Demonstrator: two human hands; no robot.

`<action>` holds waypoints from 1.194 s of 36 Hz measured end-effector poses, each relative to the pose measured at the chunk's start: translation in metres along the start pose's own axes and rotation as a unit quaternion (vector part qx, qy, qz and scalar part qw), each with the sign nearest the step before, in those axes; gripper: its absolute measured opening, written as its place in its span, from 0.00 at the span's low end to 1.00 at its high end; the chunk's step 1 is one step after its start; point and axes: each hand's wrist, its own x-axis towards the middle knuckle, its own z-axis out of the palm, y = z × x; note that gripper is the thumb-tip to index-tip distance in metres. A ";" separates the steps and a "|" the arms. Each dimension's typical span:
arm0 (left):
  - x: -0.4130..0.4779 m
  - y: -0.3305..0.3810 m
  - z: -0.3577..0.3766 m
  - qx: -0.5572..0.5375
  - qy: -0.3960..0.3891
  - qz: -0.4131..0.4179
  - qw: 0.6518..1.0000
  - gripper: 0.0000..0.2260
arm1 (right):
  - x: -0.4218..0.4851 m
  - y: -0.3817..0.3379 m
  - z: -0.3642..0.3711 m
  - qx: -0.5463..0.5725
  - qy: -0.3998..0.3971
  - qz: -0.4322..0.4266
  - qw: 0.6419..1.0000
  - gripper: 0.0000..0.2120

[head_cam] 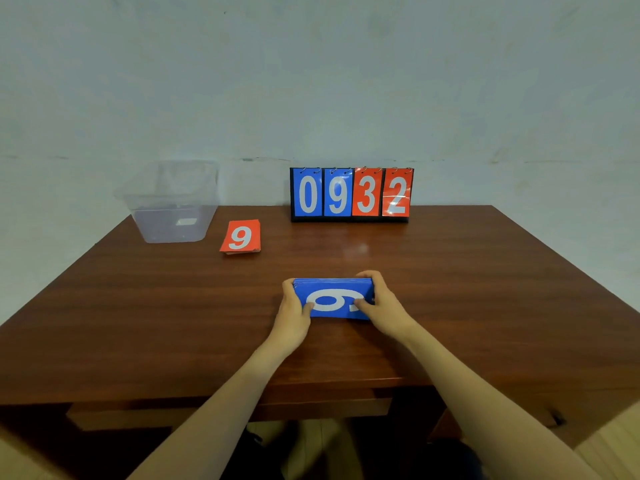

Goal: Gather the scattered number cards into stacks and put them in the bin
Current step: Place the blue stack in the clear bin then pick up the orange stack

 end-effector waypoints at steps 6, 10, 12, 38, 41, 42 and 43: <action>-0.007 0.003 -0.002 0.043 -0.008 0.000 0.999 0.20 | -0.008 0.002 0.005 -0.099 0.032 -0.011 0.995 0.13; -0.012 0.007 -0.010 0.075 -0.002 0.016 0.997 0.18 | -0.011 -0.005 0.002 -0.156 0.051 -0.019 0.986 0.14; -0.014 0.009 -0.015 0.080 -0.004 0.044 0.996 0.16 | -0.008 -0.012 -0.004 -0.189 0.034 -0.017 0.981 0.16; 0.191 0.059 -0.112 0.019 0.048 0.036 0.998 0.15 | 0.229 -0.134 0.008 -0.252 -0.083 -0.130 0.955 0.14; 0.209 0.074 -0.136 0.008 0.059 0.032 0.998 0.16 | 0.255 -0.161 0.010 -0.248 -0.116 -0.119 0.954 0.18; 0.214 0.078 -0.146 0.003 0.059 0.022 0.998 0.16 | 0.263 -0.172 0.011 -0.242 -0.126 -0.120 0.954 0.18; 0.222 0.080 -0.157 0.000 0.064 0.013 0.998 0.15 | 0.272 -0.185 0.013 -0.238 -0.135 -0.123 0.954 0.19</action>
